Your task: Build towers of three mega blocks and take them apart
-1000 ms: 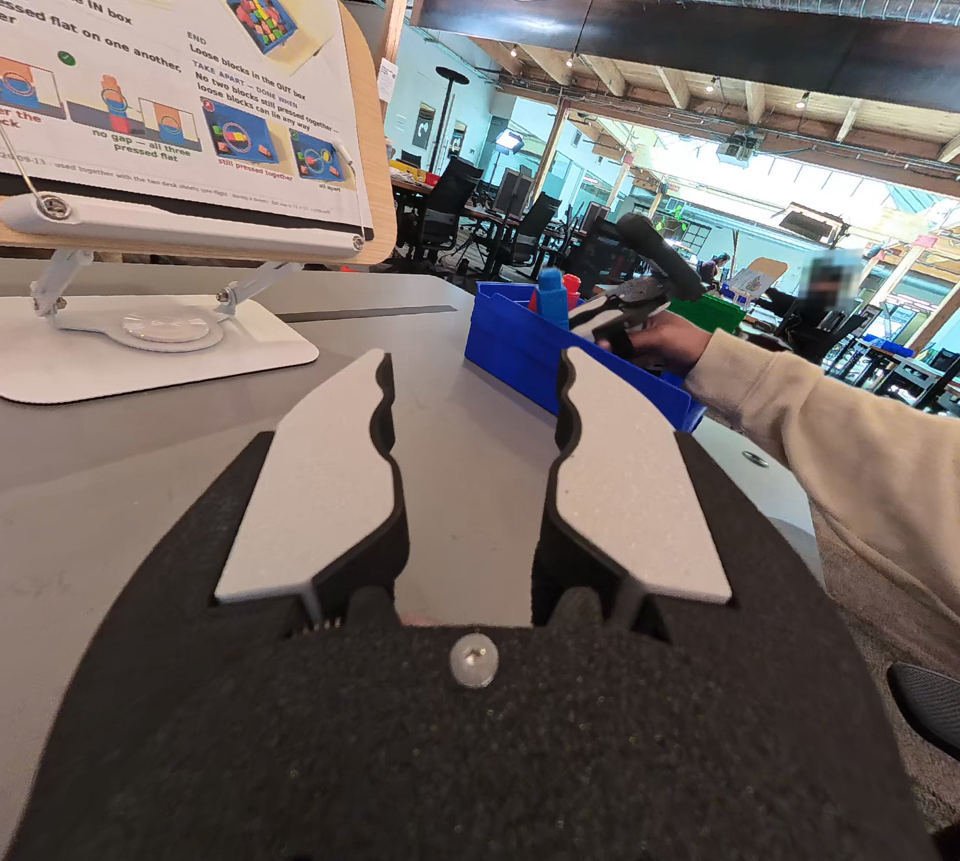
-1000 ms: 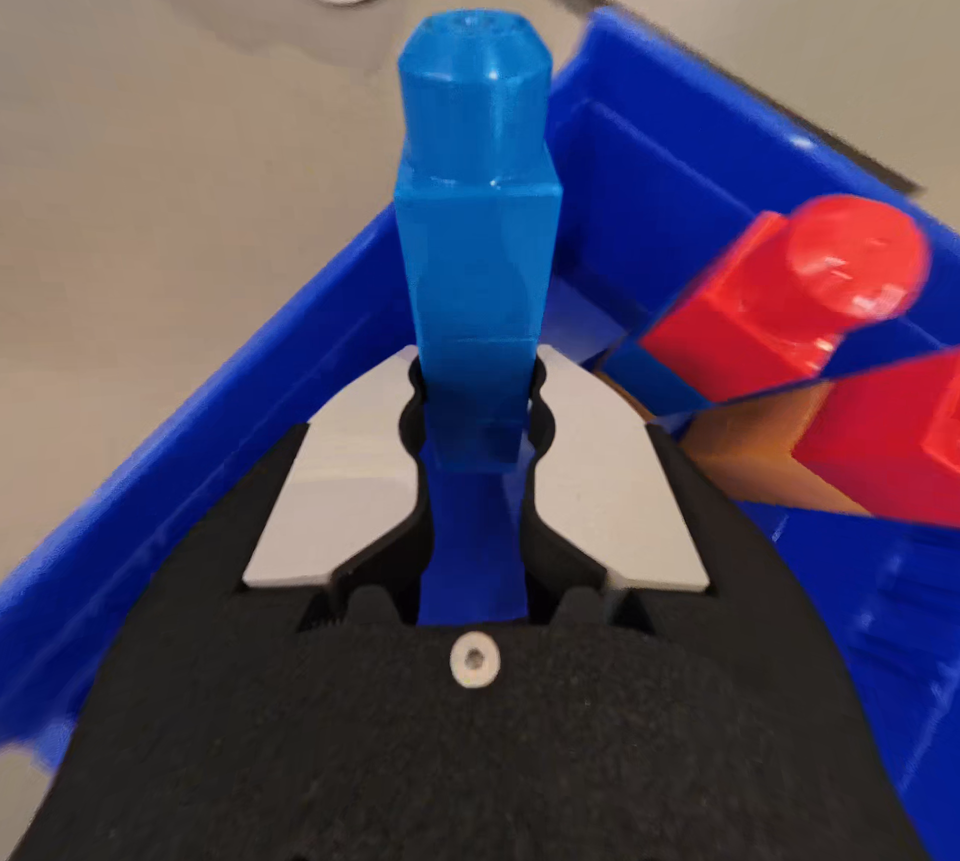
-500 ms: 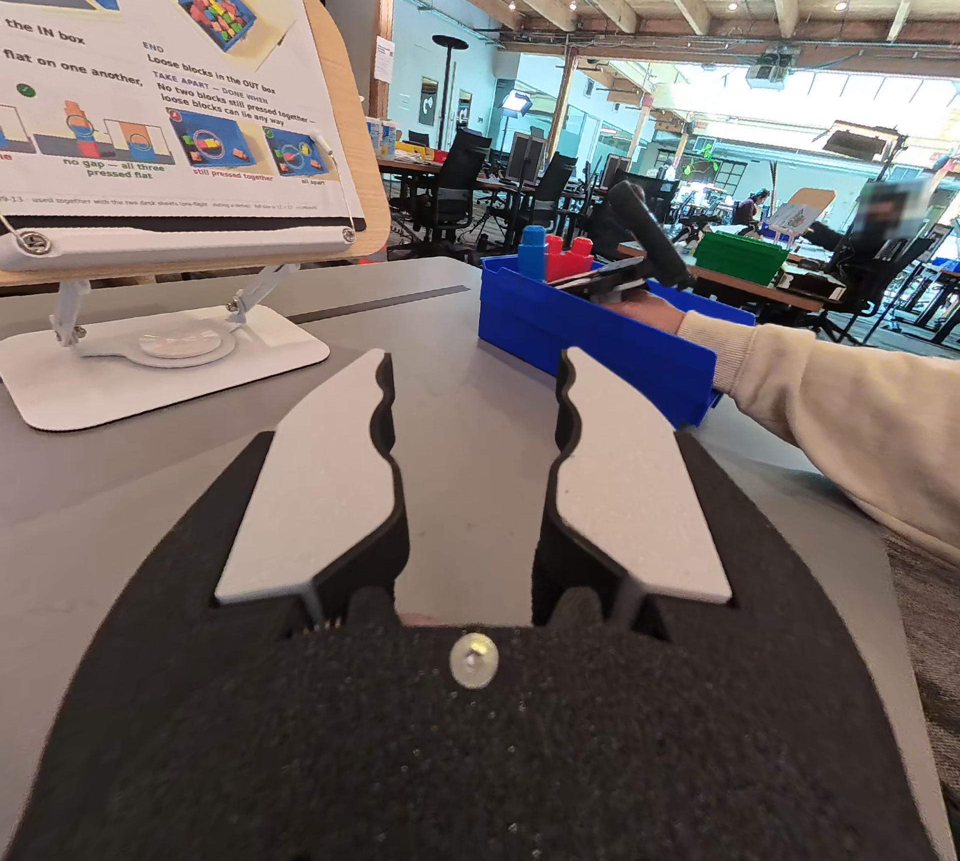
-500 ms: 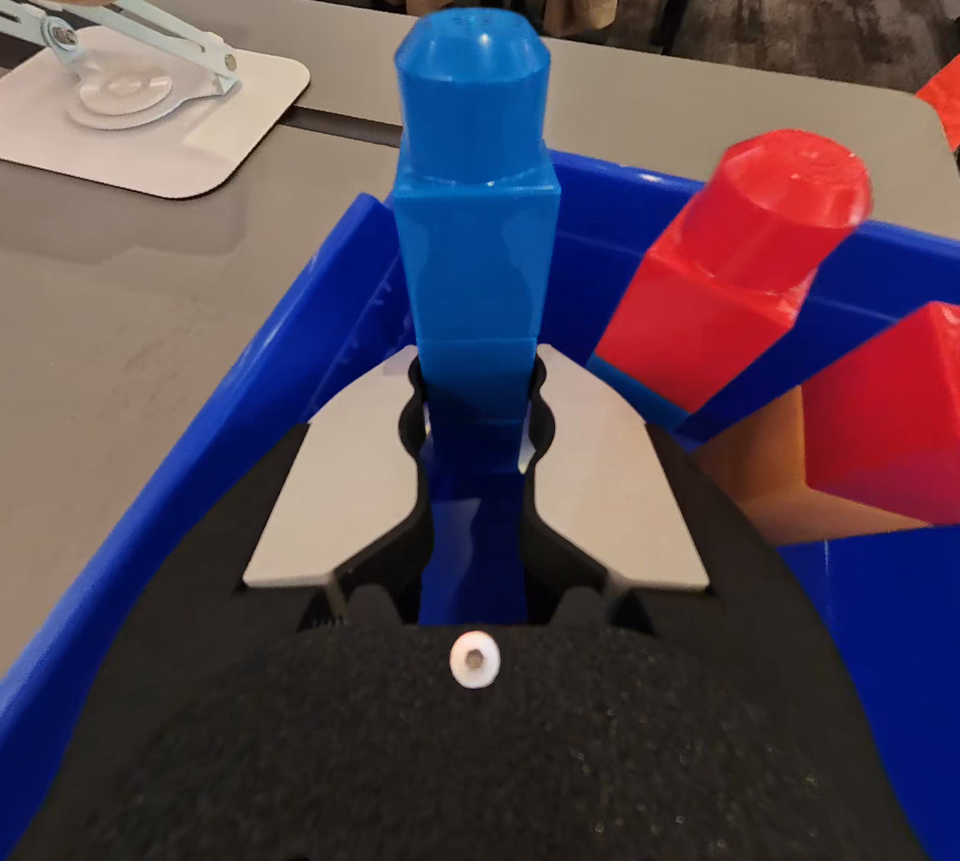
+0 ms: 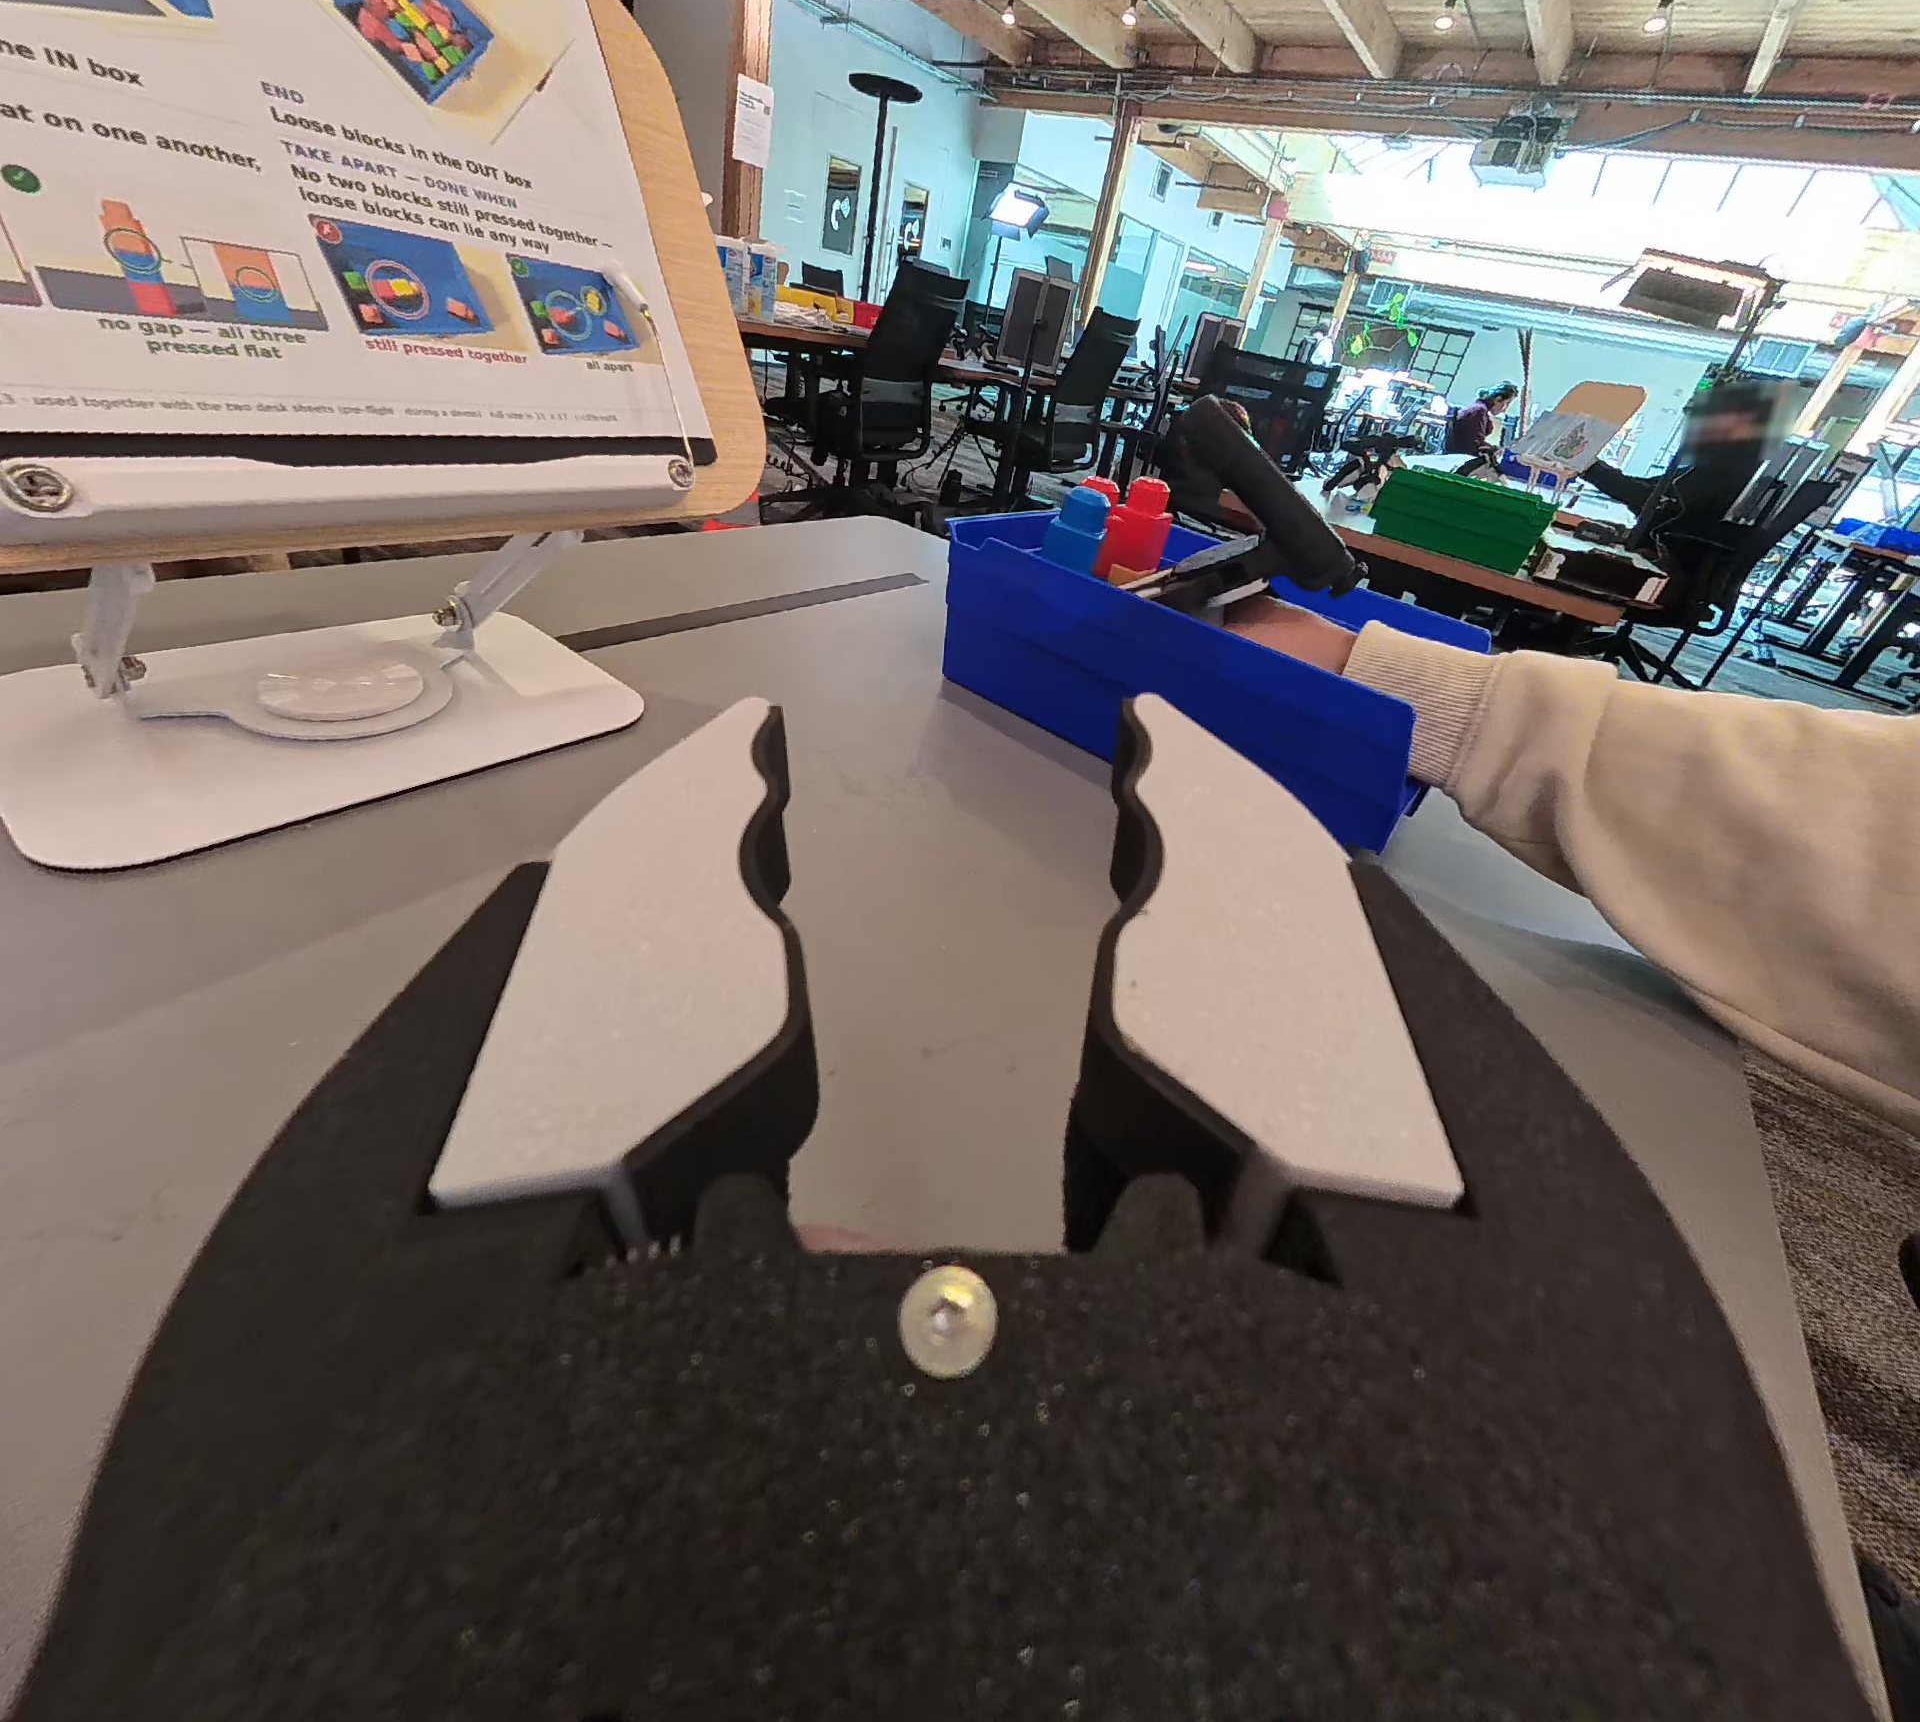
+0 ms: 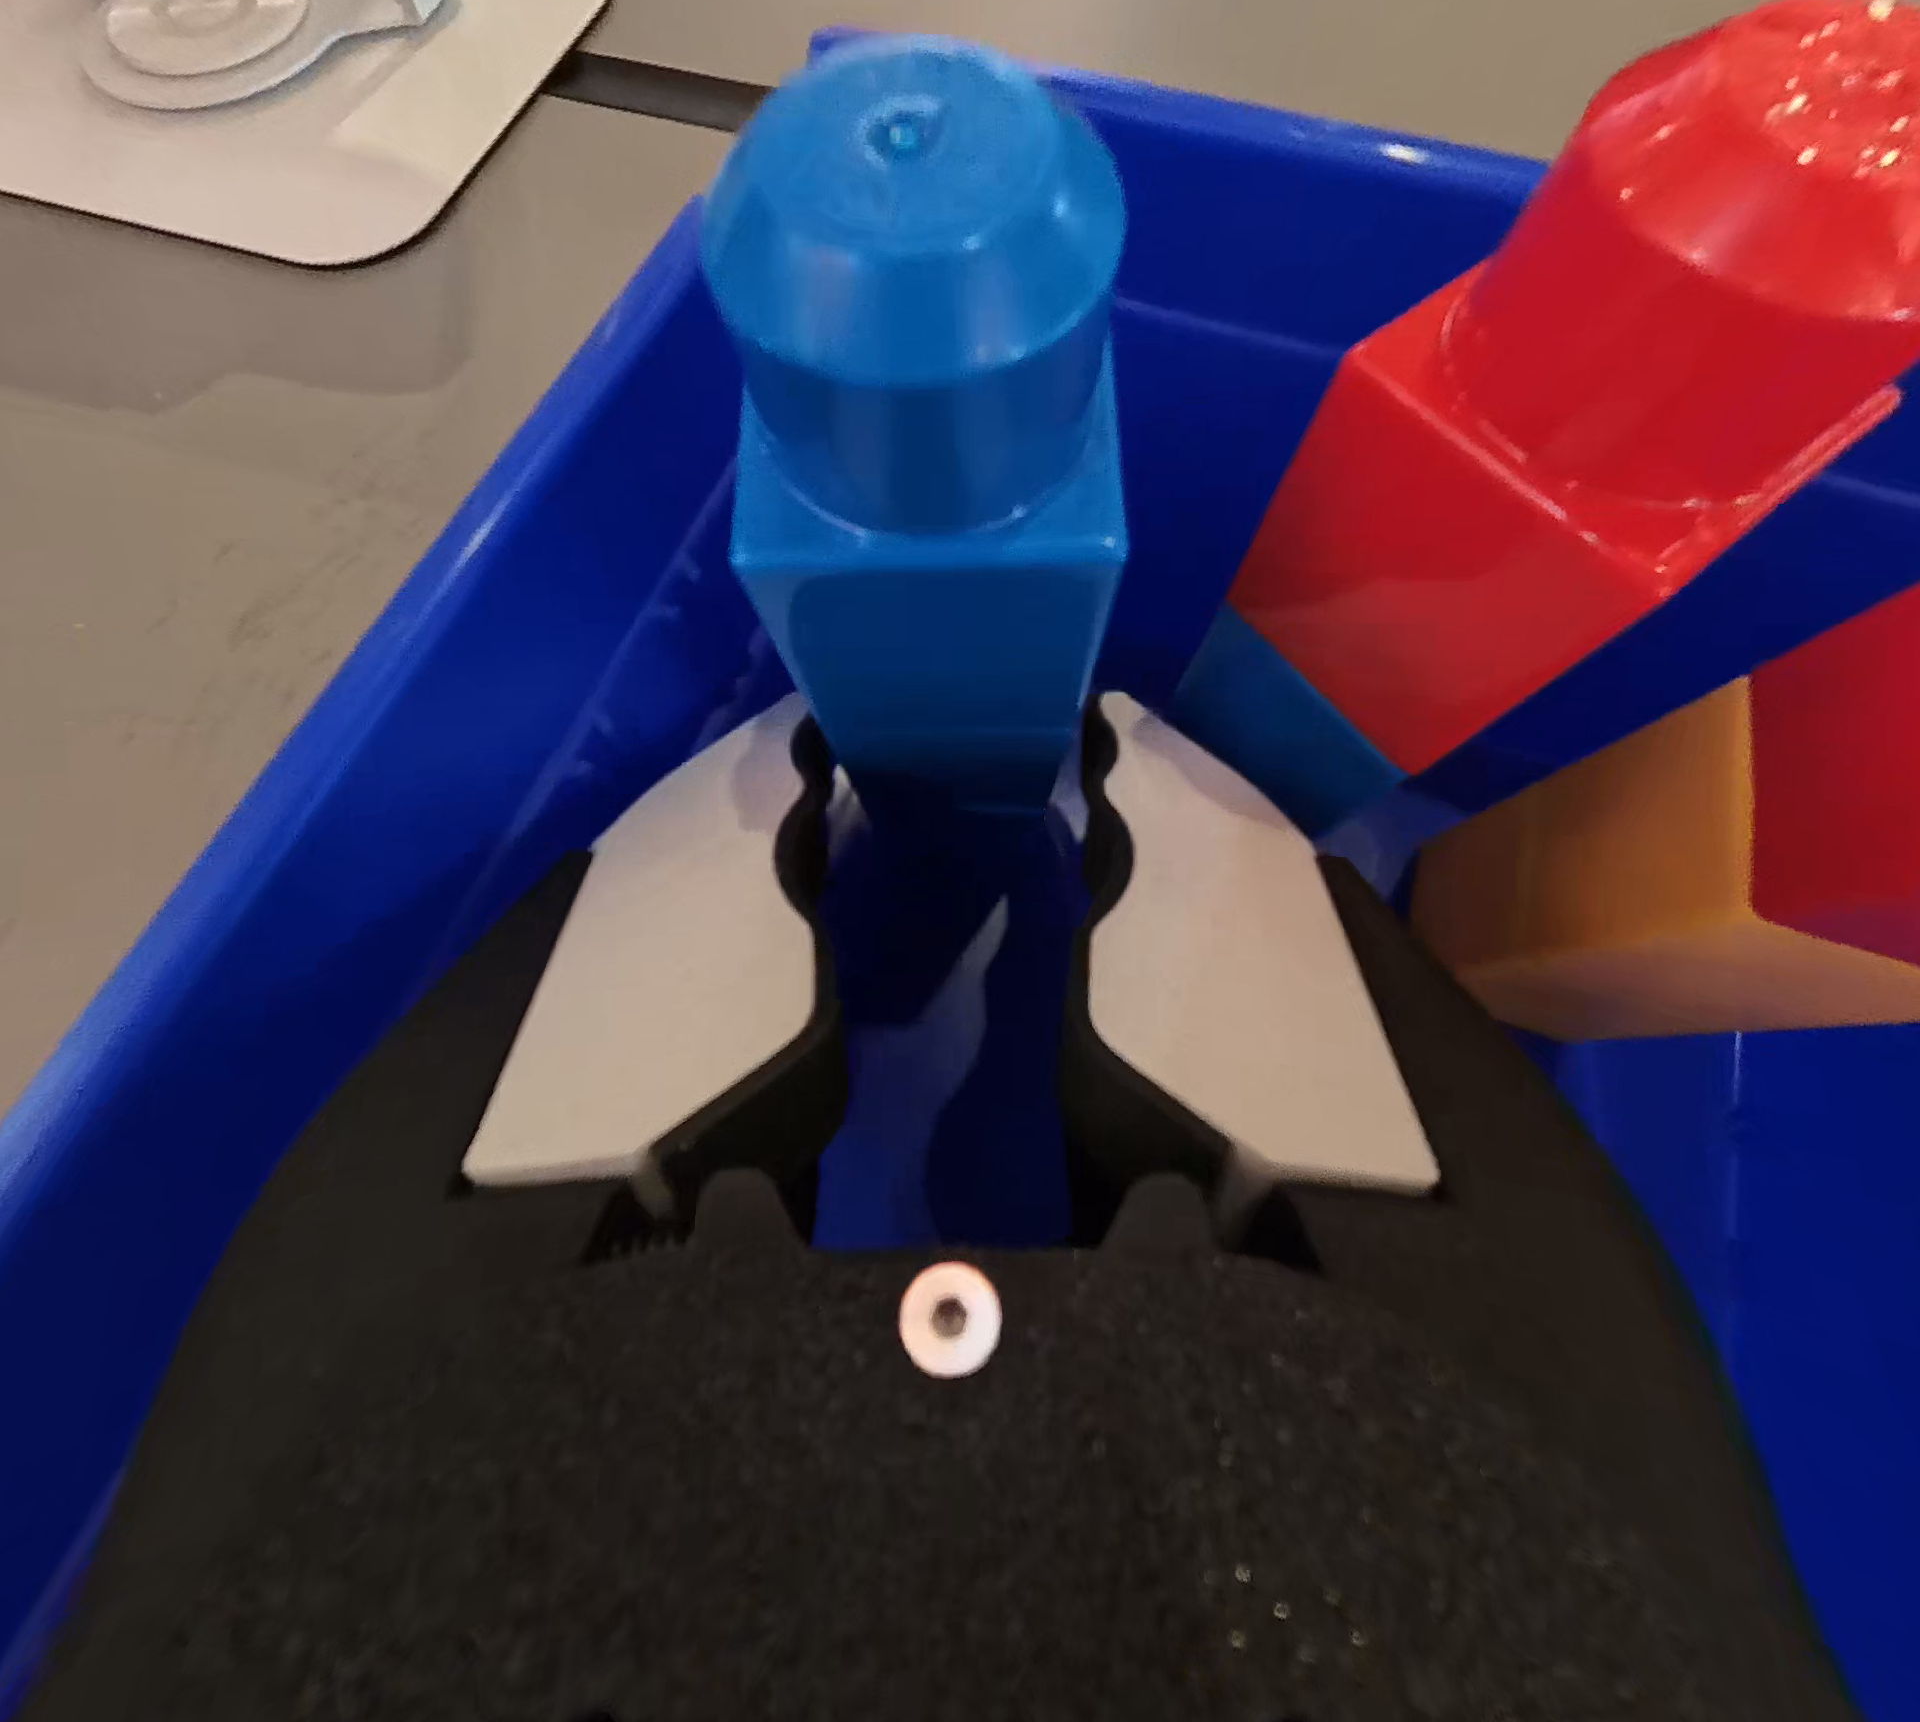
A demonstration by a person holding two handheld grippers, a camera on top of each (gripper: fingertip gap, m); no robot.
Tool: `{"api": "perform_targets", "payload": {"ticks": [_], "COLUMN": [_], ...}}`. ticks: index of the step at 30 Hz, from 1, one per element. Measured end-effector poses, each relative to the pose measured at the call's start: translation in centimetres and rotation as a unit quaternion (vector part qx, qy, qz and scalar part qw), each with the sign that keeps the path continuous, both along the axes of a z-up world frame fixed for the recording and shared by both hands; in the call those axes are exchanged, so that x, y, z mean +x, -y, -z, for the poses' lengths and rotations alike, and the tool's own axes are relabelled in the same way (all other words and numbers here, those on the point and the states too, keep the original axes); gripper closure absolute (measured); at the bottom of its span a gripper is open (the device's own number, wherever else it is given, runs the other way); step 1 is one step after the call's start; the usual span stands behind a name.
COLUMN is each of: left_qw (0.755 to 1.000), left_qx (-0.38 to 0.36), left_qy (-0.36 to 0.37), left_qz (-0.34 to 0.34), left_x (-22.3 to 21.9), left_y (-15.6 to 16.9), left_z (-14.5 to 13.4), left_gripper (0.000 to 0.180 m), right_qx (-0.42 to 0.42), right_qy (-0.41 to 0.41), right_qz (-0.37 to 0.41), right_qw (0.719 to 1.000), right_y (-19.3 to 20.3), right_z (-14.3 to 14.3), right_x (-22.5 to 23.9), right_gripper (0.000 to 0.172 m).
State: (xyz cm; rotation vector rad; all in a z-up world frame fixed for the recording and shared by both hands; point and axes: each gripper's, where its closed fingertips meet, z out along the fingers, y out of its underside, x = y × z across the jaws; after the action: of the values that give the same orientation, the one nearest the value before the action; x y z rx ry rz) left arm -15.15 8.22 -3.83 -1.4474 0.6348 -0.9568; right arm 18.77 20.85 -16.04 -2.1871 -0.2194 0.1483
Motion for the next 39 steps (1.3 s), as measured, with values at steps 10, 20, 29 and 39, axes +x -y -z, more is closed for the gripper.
{"api": "perform_targets", "payload": {"ticks": [10,20,29,39], "left_qw": [1.000,0.982,0.973,0.936], "left_qx": [-0.010,-0.120,-0.130,-0.042], "left_qy": [-0.014,-0.104,-0.179,-0.317], "left_qz": [-0.008,-0.105,-0.063,-0.151], "left_x": [0.1,-0.9,-3.5,-20.3], "left_y": [-0.3,-0.9,6.6,3.6], "left_z": [0.6,5.4,7.7,-3.5], "left_gripper": [0.121,0.122,0.121,0.126], "right_qx": [0.115,0.236,0.276,0.261], "right_qy": [-0.034,-0.109,-0.016,-0.067], "right_qz": [-0.014,-0.210,-0.231,-0.239], "right_qw": [0.993,0.943,0.933,0.933], "right_y": [7.8,17.9,16.3,17.0], "right_z": [-9.5,-11.5,-6.8,-6.7], "right_x": [0.0,-23.8,-26.8,-26.3], "right_gripper": [0.103,0.110,0.111,0.113]}}
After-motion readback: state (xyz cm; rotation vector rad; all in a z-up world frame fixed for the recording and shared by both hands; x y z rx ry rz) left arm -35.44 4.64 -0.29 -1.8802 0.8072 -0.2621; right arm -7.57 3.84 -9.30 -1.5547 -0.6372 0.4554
